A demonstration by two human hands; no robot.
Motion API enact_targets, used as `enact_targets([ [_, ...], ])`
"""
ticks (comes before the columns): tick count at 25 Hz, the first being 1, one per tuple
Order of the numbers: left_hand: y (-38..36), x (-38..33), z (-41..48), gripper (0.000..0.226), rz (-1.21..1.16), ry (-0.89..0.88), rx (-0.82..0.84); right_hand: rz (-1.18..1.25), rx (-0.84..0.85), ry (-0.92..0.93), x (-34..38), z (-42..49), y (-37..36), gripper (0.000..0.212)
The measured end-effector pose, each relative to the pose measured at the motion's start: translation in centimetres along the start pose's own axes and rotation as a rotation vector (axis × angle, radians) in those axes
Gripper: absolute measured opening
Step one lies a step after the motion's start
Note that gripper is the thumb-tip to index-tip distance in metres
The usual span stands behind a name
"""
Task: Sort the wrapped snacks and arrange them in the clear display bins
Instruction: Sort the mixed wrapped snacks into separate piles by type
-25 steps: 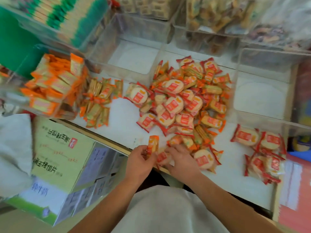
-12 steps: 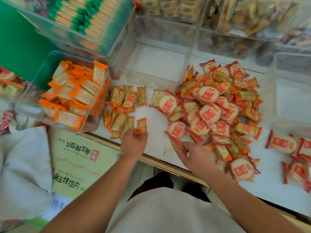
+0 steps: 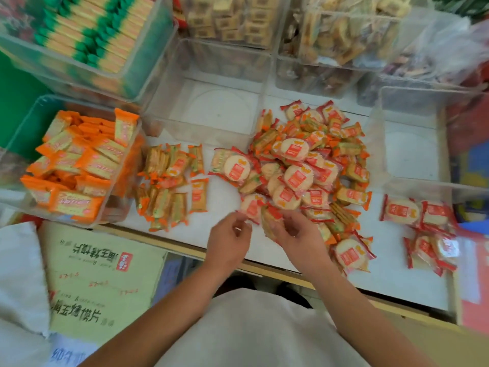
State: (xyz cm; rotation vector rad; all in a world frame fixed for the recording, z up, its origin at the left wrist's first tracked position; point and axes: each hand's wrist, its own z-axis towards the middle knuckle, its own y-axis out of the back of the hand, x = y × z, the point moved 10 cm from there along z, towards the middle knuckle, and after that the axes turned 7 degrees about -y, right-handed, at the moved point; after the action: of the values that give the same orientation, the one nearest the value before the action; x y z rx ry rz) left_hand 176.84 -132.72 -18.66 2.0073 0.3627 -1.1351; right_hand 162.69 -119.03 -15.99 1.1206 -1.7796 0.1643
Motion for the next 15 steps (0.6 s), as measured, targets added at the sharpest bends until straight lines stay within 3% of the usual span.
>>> enact_targets([
  [6,-14.4,-6.9,-4.5,0.023,0.011,-0.16,0.423,0.049,-0.373,-0.08,-8.3,-4.8,16.1,0.015],
  [10,-19.8,-8.1,-6.0,0.017,0.105,-0.163,0.495,-0.253,-0.517,-0.289,-18.3,-6.7,24.4,0.019],
  [15,-23.1,-8.2,-7.3,0.011,0.115,-0.138,0.484,-0.675,-0.542,-0.305,-24.1,-6.4,27.7,0.026],
])
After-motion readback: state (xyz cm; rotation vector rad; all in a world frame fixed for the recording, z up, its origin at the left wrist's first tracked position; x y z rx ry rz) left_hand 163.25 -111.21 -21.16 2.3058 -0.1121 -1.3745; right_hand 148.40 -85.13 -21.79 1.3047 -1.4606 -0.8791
